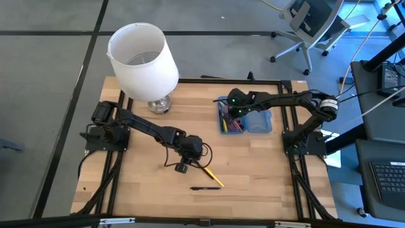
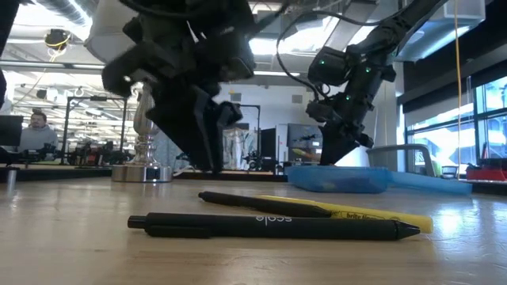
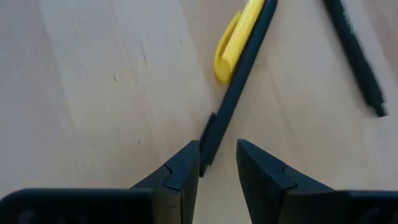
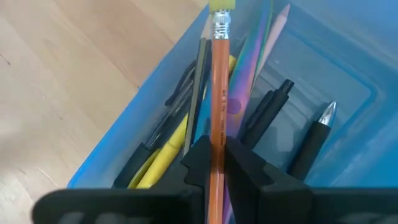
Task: Pick & place school supplies into a supply box
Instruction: Put the orange pencil into the blue supply box, then put the top black pen into the blue supply box
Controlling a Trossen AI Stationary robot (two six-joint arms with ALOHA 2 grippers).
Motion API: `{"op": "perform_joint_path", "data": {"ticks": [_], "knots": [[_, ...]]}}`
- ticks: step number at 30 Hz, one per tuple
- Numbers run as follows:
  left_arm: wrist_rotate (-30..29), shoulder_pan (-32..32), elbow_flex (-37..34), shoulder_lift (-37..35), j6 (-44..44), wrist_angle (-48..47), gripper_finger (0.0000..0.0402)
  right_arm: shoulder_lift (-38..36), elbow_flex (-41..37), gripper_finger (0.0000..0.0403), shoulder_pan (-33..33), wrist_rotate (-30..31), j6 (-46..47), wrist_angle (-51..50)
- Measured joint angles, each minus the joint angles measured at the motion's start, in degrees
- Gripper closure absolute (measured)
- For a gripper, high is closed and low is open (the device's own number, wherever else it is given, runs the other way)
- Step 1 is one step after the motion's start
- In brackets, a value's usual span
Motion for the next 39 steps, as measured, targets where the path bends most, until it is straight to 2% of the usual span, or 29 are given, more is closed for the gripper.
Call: {"op": "perform_joint_path", "data": {"ticks": [5,20,25,31,39], "knots": [[0.1,0.0,0.0,1.5,0.0,0.0,0.0300,0.0,0.0,0.0358,-0.2,0.0,2.9,0.2],[0.1,-0.1,0.0,1.9,0.0,1.1,0.0302,0.0,0.0,0.0355,-0.2,-0.4,2.7,0.1],[-0.1,-0.6,0.0,3.0,1.1,1.8,0.0302,0.0,0.0,0.0322,-0.2,-1.3,0.0,0.1],[-3.1,-0.7,0.0,4.6,0.9,2.9,0.0301,0.0,0.0,0.0280,-0.2,-2.4,0.2,0.2],[-1.9,-0.6,0.3,6.5,-0.4,2.0,0.0309,0.0,0.0,0.0273,-0.2,-4.3,0.1,0.0]]}}
